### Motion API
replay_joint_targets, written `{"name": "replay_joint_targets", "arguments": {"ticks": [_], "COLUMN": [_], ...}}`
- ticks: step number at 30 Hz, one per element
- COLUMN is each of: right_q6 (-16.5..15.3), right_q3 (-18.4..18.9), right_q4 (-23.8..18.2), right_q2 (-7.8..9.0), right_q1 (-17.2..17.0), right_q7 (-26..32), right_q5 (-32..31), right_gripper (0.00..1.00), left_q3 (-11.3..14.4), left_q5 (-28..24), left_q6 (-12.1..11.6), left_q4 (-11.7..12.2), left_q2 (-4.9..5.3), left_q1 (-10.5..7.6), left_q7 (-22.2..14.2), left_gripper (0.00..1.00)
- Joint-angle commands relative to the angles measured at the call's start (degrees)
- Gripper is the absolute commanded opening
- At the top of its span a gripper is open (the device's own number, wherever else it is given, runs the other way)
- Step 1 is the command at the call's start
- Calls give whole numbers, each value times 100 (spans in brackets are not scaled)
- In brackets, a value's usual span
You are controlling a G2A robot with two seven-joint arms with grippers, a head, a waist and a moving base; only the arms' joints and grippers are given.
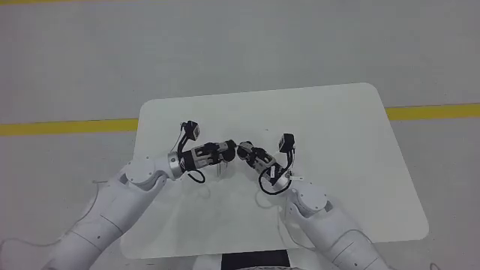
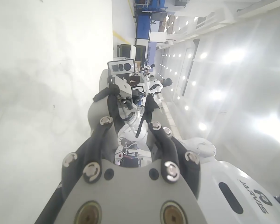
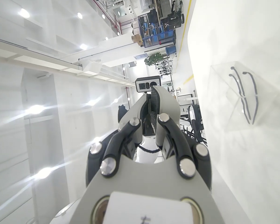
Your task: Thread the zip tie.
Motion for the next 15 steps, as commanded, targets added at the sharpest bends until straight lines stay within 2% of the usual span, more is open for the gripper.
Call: {"name": "replay_joint_targets", "arguments": {"ticks": [1, 11, 13, 15], "right_q6": [-21, -28, -25, -29], "right_q3": [17, 43, 35, 30], "right_q4": [-16, -45, -34, -23], "right_q2": [0, 0, -5, -9], "right_q1": [-18, -40, -31, -23], "right_q7": [23, 203, 219, 233], "right_q5": [41, 47, 49, 56], "right_gripper": [0, 0, 0, 0], "left_q3": [15, 42, 37, 31], "left_q5": [3, 28, 35, 43], "left_q6": [13, 76, 90, 101], "left_q4": [14, 117, 131, 152], "left_q2": [-15, -78, -86, -94], "left_q1": [-12, -59, -62, -62], "left_q7": [-10, -43, -53, -67], "left_gripper": [19, 18, 14, 5]}}
